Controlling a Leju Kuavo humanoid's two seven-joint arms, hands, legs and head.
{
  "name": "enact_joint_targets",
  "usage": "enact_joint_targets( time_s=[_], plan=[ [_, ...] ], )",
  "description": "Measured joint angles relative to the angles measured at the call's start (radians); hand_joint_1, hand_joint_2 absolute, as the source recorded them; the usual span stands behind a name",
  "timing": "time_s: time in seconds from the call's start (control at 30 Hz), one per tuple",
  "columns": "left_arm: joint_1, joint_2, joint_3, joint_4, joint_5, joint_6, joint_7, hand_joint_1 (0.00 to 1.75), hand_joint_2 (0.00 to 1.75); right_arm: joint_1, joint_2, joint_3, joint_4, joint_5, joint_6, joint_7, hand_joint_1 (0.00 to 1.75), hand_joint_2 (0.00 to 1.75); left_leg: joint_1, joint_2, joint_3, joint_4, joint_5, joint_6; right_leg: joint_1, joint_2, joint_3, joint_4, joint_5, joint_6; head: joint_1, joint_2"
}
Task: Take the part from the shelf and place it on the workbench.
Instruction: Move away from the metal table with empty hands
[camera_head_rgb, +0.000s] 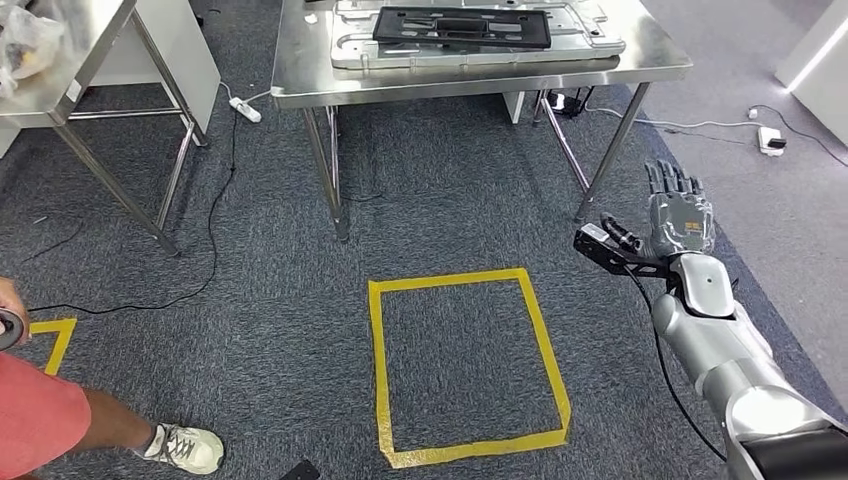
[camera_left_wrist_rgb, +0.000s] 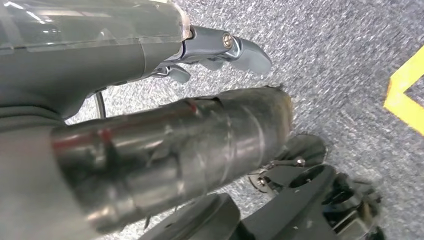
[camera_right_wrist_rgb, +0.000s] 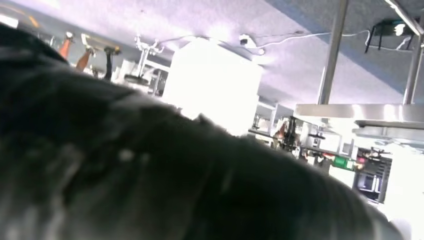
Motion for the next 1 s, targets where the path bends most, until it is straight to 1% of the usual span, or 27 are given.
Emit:
enact_joint_targets(
  time_s=[0.07,0.13,0.17,0.2,0.23,0.27,0.3,0.33,0.37,0.4,0.43,0.47,0.5,0.53,0.57,0.6,0.63,0.67,0.7,0.73,0.77,0.8,0.83,0.87,0.9,0.93,1.0],
  plan=[
    [0.0,-0.001,0.0,0.0,0.001,0.0,-0.006,0.0,0.0,0.003,-0.002,-0.007,0.0,-0.005,-0.002,-0.002,0.0,0.0,0.003,0.021,0.006,-0.015,0.009,0.012,-0.001,-0.015,-0.018,0.033,-0.023,0.009,0.003,0.0],
    [0.001,-0.001,0.0,0.0,0.002,0.0,-0.008,0.0,0.0,0.011,-0.004,-0.017,0.0,-0.014,-0.008,-0.002,0.0,0.0,0.003,0.039,0.009,-0.021,0.013,0.019,-0.001,-0.044,-0.067,0.14,-0.079,0.015,0.006,0.0],
    [0.002,-0.001,0.0,0.0,0.003,0.0,-0.009,0.0,0.0,0.02,-0.004,-0.022,0.0,-0.016,-0.013,-0.001,0.0,0.0,0.002,0.048,0.008,-0.021,0.012,0.021,-0.002,-0.05,-0.097,0.203,-0.104,0.019,0.006,0.0],
    [0.005,-0.001,0.0,0.0,0.003,0.001,-0.01,0.0,0.0,0.032,-0.005,-0.027,0.0,-0.017,-0.017,0.0,0.0,0.0,0.002,0.056,0.008,-0.021,0.012,0.021,-0.003,-0.054,-0.117,0.247,-0.117,0.021,0.006,0.0],
    [0.007,-0.002,0.0,0.0,0.004,0.001,-0.011,0.0,0.0,0.045,-0.006,-0.033,0.0,-0.019,-0.02,0.0,0.0,0.0,0.001,0.065,0.008,-0.02,0.011,0.022,-0.004,-0.058,-0.122,0.257,-0.111,0.023,0.006,0.0],
    [0.009,-0.002,0.0,0.0,0.004,0.001,-0.013,0.0,0.0,0.056,-0.009,-0.039,-0.001,-0.023,-0.022,-0.002,0.0,0.0,0.001,0.074,0.008,-0.018,0.009,0.021,-0.004,-0.063,-0.107,0.23,-0.089,0.023,0.006,0.0],
    [0.011,-0.002,0.0,0.0,0.005,0.001,-0.015,0.0,0.0,0.064,-0.012,-0.048,-0.003,-0.029,-0.022,-0.006,0.0,0.0,0.001,0.083,0.008,-0.016,0.007,0.019,-0.003,-0.074,-0.075,0.169,-0.056,0.022,0.006,0.0],
    [0.012,-0.002,0.0,0.0,0.006,0.001,-0.017,0.0,0.0,0.068,-0.016,-0.057,-0.006,-0.035,-0.022,-0.009,0.0,0.0,0.0,0.091,0.008,-0.013,0.003,0.017,0.0,-0.095,-0.039,0.099,-0.03,0.019,0.006,0.0],
    [0.013,-0.003,0.0,0.0,0.007,0.002,-0.018,0.0,0.0,0.071,-0.019,-0.068,-0.009,-0.04,-0.022,-0.012,0.0,0.0,-0.003,0.099,0.007,-0.009,0.0,0.012,0.005,-0.112,-0.009,0.042,-0.012,0.014,0.006,0.0],
    [0.013,-0.003,0.0,0.0,0.008,0.002,-0.019,0.0,0.0,0.075,-0.021,-0.077,-0.013,-0.044,-0.023,-0.014,0.0,0.0,-0.006,0.107,0.008,-0.006,-0.003,0.008,0.01,-0.123,0.008,0.007,-0.005,0.008,0.006,0.0],
    [0.013,-0.003,0.0,0.0,0.008,0.002,-0.02,0.0,0.0,0.08,-0.023,-0.085,-0.016,-0.047,-0.023,-0.015,0.0,0.0,-0.009,0.114,0.009,-0.005,-0.006,0.003,0.015,-0.125,0.013,-0.005,-0.006,0.003,0.006,0.0],
    [0.013,-0.003,0.0,0.0,0.008,0.002,-0.021,0.0,0.0,0.088,-0.025,-0.092,-0.018,-0.05,-0.024,-0.015,0.0,0.0,-0.01,0.123,0.011,-0.005,-0.007,-0.002,0.017,-0.114,0.012,-0.006,-0.004,-0.002,0.005,0.0],
    [0.013,-0.003,0.0,0.0,0.009,0.003,-0.022,0.0,0.44,0.1,-0.029,-0.098,-0.02,-0.054,-0.026,-0.014,0.0,0.0,-0.01,0.127,0.013,-0.006,-0.01,-0.007,0.014,-0.104,0.013,-0.008,-0.002,-0.007,0.005,0.0],
    [0.013,-0.004,0.0,0.0,0.009,0.003,-0.025,0.0,0.87,0.114,-0.032,-0.106,-0.021,-0.058,-0.033,-0.014,0.0,0.0,-0.009,0.117,0.013,-0.001,-0.017,-0.012,0.011,-0.096,0.015,-0.012,0.0,-0.012,0.005,0.0],
    [0.014,-0.004,0.0,0.0,0.009,0.003,-0.028,0.0,1.31,0.13,-0.034,-0.114,-0.021,-0.062,-0.044,-0.014,0.0,0.0,-0.007,0.101,0.006,0.021,-0.035,-0.017,0.008,-0.088,0.017,-0.017,0.003,-0.018,0.005,0.0],
    [0.015,-0.004,0.0,0.0,0.009,0.003,-0.032,0.0,1.75,0.148,-0.034,-0.122,-0.022,-0.067,-0.059,-0.015,0.0,0.0,-0.006,0.079,-0.012,0.063,-0.063,-0.02,0.005,-0.08,0.018,-0.02,0.006,-0.024,0.005,0.0],
    [0.018,-0.004,0.0,0.0,0.009,0.003,-0.035,0.0,1.75,0.169,-0.033,-0.129,-0.021,-0.071,-0.075,-0.017,0.0,0.0,-0.004,0.059,-0.038,0.125,-0.097,-0.022,0.006,-0.072,0.018,-0.021,0.007,-0.028,0.005,0.0],
    [0.021,-0.004,0.0,0.0,0.009,0.004,-0.037,0.0,1.75,0.191,-0.032,-0.136,-0.019,-0.077,-0.088,-0.021,0.0,0.0,-0.004,0.05,-0.069,0.193,-0.128,-0.023,0.006,-0.063,0.017,-0.021,0.008,-0.031,0.005,0.0],
    [0.026,-0.004,0.0,0.0,0.01,0.004,-0.039,0.0,1.75,0.216,-0.03,-0.143,-0.015,-0.084,-0.1,-0.026,0.0,0.0,-0.003,0.046,-0.095,0.249,-0.147,-0.024,0.006,-0.053,0.016,-0.02,0.008,-0.032,0.005,0.0],
    [0.029,-0.005,0.0,0.0,0.011,0.005,-0.039,0.0,1.75,0.242,-0.029,-0.152,-0.011,-0.092,-0.109,-0.032,0.0,0.0,-0.003,0.045,-0.107,0.274,-0.146,-0.025,0.006,-0.042,0.016,-0.02,0.008,-0.032,0.005,0.0],
    [0.032,-0.005,0.0,0.0,0.012,0.005,-0.04,0.0,1.75,0.268,-0.028,-0.162,-0.007,-0.1,-0.117,-0.039,0.0,0.0,-0.002,0.043,-0.101,0.26,-0.125,-0.024,0.006,-0.031,0.016,-0.018,0.008,-0.031,0.005,0.0],
    [0.034,-0.005,0.0,0.0,0.013,0.006,-0.041,0.0,1.75,0.294,-0.025,-0.175,-0.002,-0.105,-0.125,-0.044,0.0,0.0,-0.001,0.038,-0.078,0.209,-0.091,-0.023,0.006,-0.02,0.016,-0.016,0.007,-0.03,0.005,0.0],
    [0.034,-0.005,0.001,0.0,0.014,0.007,-0.041,0.0,1.75,0.32,-0.022,-0.189,0.003,-0.107,-0.134,-0.047,0.0,0.0,0.001,0.021,-0.047,0.14,-0.057,-0.021,0.005,-0.01,0.015,-0.012,0.006,-0.028,0.005,0.0],
    [0.035,-0.005,0.002,0.0,0.015,0.008,-0.041,0.0,1.75,0.343,-0.017,-0.203,0.009,-0.107,-0.143,-0.048,0.0,0.0,0.003,0.001,-0.018,0.075,-0.034,-0.018,0.006,0.001,0.012,-0.007,0.004,-0.024,0.005,0.0],
    [0.035,-0.005,0.002,0.0,0.016,0.008,-0.042,0.0,1.75,0.363,-0.012,-0.216,0.015,-0.107,-0.15,-0.048,0.0,0.0,0.004,-0.015,0.002,0.032,-0.023,-0.016,0.005,0.012,0.008,-0.003,0.003,-0.018,0.005,0.0],
    [0.036,-0.005,0.002,0.0,0.017,0.008,-0.043,0.0,1.75,0.38,-0.008,-0.226,0.02,-0.106,-0.156,-0.048,0.0,0.0,0.004,-0.024,0.011,0.012,-0.023,-0.013,0.004,0.022,0.003,0.0,0.004,-0.011,0.005,0.0],
    [0.036,-0.005,0.003,0.0,0.019,0.008,-0.044,0.0,1.75,0.408,-0.004,-0.244,0.029,-0.105,-0.16,-0.048,0.0,0.0,0.001,-0.009,0.015,0.004,-0.02,-0.001,-0.001,0.041,-0.004,-0.004,0.01,0.005,0.005,0.0]
  ],
)
